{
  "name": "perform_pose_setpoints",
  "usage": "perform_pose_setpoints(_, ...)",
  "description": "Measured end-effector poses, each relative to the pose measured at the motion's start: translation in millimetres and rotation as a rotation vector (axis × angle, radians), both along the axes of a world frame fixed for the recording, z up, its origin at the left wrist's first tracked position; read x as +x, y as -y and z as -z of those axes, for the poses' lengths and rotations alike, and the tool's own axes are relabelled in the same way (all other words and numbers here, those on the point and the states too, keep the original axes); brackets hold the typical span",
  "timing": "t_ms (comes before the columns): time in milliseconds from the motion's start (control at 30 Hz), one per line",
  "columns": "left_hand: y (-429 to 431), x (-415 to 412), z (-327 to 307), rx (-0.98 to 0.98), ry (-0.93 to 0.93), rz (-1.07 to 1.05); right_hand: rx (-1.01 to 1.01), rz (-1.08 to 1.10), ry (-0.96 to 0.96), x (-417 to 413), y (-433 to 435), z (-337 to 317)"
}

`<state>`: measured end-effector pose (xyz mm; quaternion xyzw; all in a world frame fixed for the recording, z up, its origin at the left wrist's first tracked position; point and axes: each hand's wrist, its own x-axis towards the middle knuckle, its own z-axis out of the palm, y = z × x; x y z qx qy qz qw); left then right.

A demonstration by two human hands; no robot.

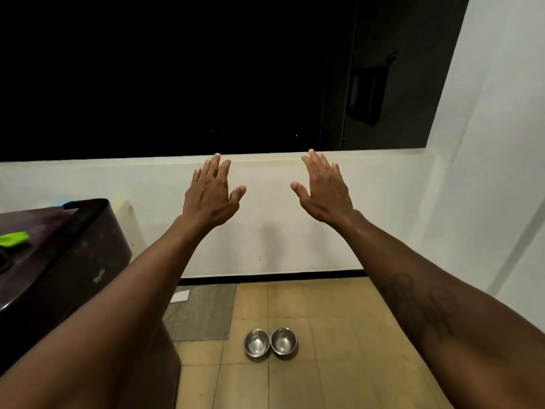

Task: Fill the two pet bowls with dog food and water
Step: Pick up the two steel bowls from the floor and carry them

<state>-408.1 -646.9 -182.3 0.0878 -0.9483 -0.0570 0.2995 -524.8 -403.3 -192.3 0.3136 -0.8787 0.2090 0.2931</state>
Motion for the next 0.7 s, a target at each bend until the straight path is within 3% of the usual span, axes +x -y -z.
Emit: perform_pose_setpoints(700, 57, -175, 234, 0.247, 0.492, -0.134, 0.214, -0.153, 0.491, -197, 63, 237)
